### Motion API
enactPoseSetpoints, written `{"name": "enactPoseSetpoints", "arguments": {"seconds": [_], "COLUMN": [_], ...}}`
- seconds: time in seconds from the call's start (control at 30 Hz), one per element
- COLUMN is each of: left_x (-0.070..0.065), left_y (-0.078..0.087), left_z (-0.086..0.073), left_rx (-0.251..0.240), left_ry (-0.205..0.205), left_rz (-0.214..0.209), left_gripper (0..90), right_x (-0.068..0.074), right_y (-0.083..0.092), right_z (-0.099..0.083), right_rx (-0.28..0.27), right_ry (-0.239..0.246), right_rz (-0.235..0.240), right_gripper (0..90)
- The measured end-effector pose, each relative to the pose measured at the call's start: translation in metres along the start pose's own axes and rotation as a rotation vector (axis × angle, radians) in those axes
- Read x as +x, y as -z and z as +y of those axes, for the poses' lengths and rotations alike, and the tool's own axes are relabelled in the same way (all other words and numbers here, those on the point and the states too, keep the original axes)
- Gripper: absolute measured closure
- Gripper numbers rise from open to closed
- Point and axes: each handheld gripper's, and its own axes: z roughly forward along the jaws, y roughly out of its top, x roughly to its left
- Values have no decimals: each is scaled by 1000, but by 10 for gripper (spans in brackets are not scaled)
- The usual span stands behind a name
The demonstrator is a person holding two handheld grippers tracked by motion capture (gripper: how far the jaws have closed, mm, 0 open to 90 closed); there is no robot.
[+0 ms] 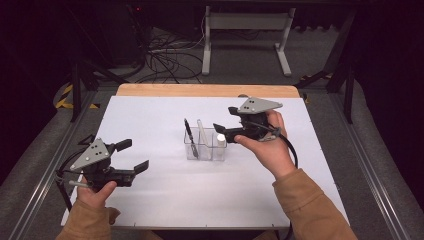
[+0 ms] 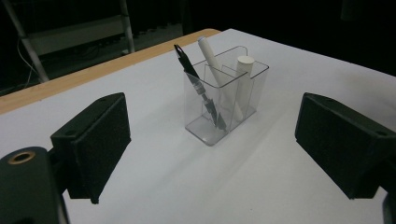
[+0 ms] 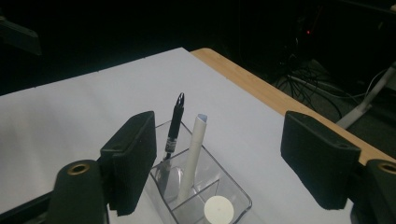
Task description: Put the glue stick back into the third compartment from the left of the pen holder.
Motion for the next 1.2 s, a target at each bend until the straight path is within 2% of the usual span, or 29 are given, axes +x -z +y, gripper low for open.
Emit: {"name": "enactPoseSetpoints", "arguments": {"seconds": [0.23, 0.3, 0.37, 0.5, 0.7, 0.83, 1.1, 1.2], "left_x": [0, -1, 0, 1, 2, 3, 2, 2], "left_y": [1, 1, 1, 4, 4, 4, 4, 4], "left_z": [-1, -2, -3, -4, -6, -7, -10, -12], "left_rx": [-11, -7, -12, -24, -30, -32, -38, -39], "left_ry": [2, -7, 2, -2, -13, -7, -23, -20], "left_rz": [0, 0, -1, -25, -13, -18, -10, -13], "left_gripper": [104, 93, 87, 86, 86, 86, 86, 86], "right_x": [-3, -4, -5, -7, -9, -14, -18, -19], "right_y": [28, 35, 41, 50, 64, 73, 85, 88], "right_z": [-11, -16, -21, -33, -57, -75, -105, -116], "right_rx": [-50, -50, -40, -53, -68, -52, -65, -59], "right_ry": [2, 5, 5, 36, 35, 15, 12, 11], "right_rz": [4, 5, -4, -13, -11, -48, -40, -62], "right_gripper": [264, 255, 247, 250, 242, 223, 227, 227]}}
